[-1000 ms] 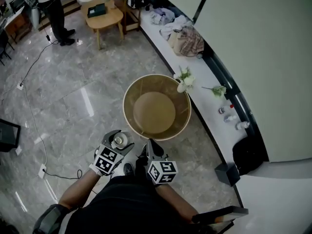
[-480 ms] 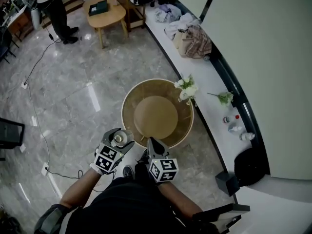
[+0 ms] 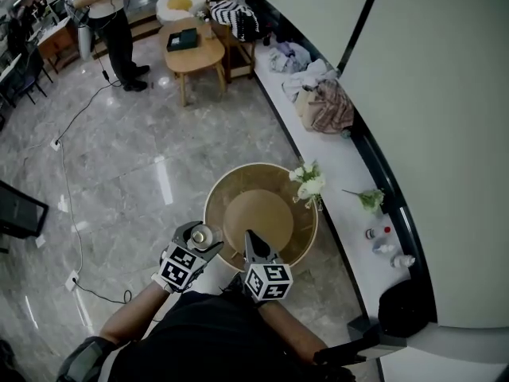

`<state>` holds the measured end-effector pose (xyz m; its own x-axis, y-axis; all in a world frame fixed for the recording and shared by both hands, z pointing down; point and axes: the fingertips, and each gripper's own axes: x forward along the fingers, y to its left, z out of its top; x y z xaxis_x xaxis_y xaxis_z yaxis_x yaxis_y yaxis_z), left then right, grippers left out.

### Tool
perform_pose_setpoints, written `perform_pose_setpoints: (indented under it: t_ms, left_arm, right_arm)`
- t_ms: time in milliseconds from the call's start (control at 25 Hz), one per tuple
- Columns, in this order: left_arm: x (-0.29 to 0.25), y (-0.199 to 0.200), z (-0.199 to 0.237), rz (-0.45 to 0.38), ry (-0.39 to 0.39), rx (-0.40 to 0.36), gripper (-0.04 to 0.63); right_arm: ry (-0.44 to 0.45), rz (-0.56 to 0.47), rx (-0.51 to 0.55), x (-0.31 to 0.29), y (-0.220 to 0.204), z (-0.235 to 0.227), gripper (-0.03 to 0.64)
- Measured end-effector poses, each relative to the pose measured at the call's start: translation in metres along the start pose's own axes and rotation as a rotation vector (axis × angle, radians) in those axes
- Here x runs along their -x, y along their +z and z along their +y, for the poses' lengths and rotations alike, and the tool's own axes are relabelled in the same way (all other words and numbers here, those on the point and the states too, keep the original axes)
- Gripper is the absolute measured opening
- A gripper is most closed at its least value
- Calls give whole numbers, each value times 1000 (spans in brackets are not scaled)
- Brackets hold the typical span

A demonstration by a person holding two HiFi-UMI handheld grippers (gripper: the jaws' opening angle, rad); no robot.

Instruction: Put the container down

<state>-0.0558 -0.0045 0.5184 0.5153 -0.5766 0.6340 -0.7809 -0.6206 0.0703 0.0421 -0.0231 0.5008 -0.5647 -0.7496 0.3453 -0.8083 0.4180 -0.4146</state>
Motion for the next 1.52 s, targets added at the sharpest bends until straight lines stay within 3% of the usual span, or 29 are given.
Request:
perform_pose_setpoints:
  t_ms: [520, 1040, 1360, 1520]
  left_arm:
    - [-4, 22, 31, -21, 66, 1, 339]
    - [-60, 38, 84, 28, -57, -70, 338]
    - [-115, 51, 142, 83, -116, -247, 339]
    - [-149, 49, 173, 108, -146, -262, 338]
  right_arm:
    - [17, -59, 23, -19, 39, -10, 2]
    - [-133, -65, -26, -66, 55, -41, 2]
    - [-248, -50, -68, -116, 64, -63, 2]
    - [-309, -31, -79, -132, 59, -76, 2]
